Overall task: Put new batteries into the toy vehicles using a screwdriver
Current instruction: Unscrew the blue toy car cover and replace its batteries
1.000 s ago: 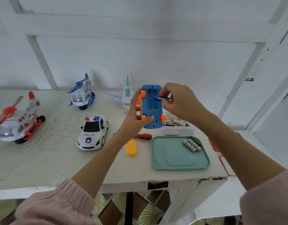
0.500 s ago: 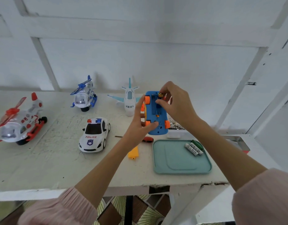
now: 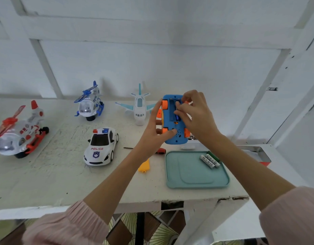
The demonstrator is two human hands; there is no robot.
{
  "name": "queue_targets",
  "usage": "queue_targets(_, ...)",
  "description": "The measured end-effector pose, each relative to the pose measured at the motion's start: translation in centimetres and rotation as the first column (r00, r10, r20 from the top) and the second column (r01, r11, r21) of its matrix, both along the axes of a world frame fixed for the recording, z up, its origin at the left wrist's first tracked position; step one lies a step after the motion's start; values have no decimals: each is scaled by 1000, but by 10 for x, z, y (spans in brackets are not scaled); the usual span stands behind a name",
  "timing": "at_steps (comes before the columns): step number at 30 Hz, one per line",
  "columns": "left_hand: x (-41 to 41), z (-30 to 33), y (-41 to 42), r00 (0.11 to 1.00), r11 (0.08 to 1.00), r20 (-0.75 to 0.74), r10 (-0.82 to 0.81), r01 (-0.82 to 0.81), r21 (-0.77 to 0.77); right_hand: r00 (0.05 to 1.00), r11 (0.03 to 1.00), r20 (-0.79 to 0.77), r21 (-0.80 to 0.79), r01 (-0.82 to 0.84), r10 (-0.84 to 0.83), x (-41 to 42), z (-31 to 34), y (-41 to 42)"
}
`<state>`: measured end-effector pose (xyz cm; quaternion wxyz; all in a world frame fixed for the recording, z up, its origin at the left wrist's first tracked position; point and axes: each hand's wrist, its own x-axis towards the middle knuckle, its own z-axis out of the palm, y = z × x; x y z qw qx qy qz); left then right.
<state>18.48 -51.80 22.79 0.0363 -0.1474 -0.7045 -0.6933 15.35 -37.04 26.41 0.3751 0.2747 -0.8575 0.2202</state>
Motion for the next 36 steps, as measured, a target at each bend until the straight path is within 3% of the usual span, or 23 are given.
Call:
queue_targets(5,-7,-6,3,1000,1000,15,-18,18,-13,986,996,142,8,-94,92,0,2,22)
queue_targets(10,-15,-12,3,999,997,15,-51,52,-57,969,993,243,-116,-28,55,27,-20,52)
queue_targets(13,-18,-19,3,998,999,47,-41,42,-26,899,999,437,22,-48,33,37,-46,75)
queue_targets(17,-23,-23,4,999,999,44,-24,26,-38,745,972,644,233,28,-175,45,-72,87)
queue_targets(23,-24,-23,3,998,998,47,-40,43,-53,644,950,722,311,28,-255,47,-81,79)
queue_targets(28,-23,-24,3,997,997,49,-52,55,-61,629,947,744,321,-37,-227,49,-79,74)
queue_targets(32,-21,-24,4,997,997,62,-54,57,-44,673,981,730,190,-36,-116,53,-67,71)
queue_targets(36,-19,-19,5,996,998,72,-47,49,-27,768,986,631,-169,-3,110,58,-28,61)
